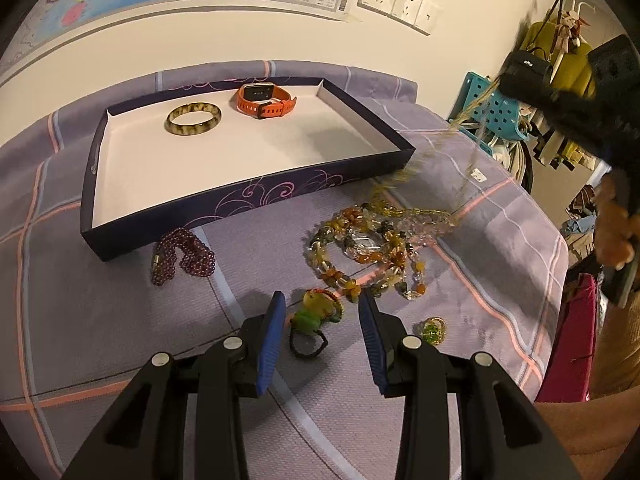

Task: Organize jewelry
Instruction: 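Grasp the gold bead necklace in the pile with the right gripper and lift, then raise the necklace with the right gripper while the left gripper grasps the green-stone ring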

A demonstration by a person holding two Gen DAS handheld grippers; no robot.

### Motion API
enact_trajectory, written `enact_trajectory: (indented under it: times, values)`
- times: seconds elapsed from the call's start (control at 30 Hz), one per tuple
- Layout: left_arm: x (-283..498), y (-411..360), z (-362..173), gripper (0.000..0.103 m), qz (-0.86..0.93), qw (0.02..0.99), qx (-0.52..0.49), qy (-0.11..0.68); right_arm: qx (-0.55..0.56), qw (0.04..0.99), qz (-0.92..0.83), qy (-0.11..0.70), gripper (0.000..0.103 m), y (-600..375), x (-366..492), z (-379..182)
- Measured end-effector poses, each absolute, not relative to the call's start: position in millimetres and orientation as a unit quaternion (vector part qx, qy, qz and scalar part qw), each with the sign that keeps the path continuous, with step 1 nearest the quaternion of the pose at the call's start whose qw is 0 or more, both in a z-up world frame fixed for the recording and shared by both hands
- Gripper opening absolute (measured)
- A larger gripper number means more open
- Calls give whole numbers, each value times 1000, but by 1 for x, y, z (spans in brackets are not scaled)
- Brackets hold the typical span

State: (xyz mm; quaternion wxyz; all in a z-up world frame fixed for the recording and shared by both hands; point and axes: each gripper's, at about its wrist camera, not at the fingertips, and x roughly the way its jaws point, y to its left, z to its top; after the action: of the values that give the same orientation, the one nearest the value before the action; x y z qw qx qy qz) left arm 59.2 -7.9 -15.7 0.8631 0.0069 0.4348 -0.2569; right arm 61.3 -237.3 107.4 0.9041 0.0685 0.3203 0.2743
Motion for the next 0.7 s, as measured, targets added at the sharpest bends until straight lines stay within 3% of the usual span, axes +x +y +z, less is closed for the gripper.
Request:
enact_trajectory:
  times: [0.4,0.7]
  values:
    - [58,-8,-14,35,-258,864,9,433,44,927,285,242,6,-235,46,174]
    - [46,-6,-10,36,-258,868,28,423,42,924,288,247,6,-229,51,171]
